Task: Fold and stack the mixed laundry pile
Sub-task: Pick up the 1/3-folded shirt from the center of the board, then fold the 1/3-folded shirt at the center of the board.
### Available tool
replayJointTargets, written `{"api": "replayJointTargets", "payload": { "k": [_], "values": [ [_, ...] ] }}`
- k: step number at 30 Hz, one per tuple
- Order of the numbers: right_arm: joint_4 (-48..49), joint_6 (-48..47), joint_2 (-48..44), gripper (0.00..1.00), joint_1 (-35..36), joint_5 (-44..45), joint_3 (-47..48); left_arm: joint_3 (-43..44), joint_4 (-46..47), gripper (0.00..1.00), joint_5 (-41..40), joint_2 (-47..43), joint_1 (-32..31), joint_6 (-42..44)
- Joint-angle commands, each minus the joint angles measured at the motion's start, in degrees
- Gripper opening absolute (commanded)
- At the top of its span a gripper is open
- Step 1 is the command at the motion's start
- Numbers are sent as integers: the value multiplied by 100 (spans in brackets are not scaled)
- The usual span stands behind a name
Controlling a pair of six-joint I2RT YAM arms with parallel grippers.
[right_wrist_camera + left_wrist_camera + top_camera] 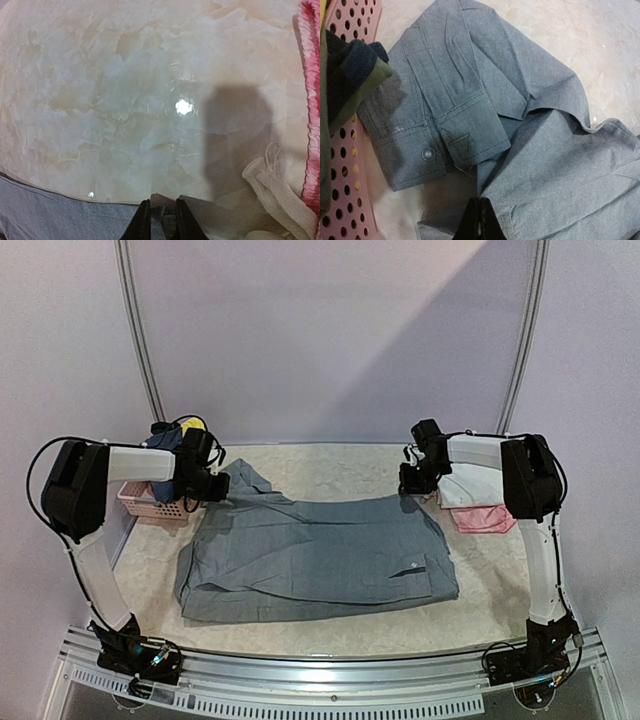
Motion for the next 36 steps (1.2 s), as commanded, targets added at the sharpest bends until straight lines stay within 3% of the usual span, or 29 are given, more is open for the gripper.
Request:
{"api": "replayJointTargets", "payload": {
  "k": [1, 8, 19, 36],
  "values": [
    [-133, -90, 144, 13, -33, -33, 53, 243, -153, 0, 33, 171, 37, -8],
    [-217, -179, 82, 0, -75, -23, 139, 742, -369, 0, 135, 338, 37, 55],
    [-222, -298, -599, 0, -199, -48, -189, 1419, -779, 0, 449, 305, 37, 174],
    [346, -351, -1864, 0, -200, -537, -1501, 879, -728, 0, 510, -195, 36, 201]
  ]
}}
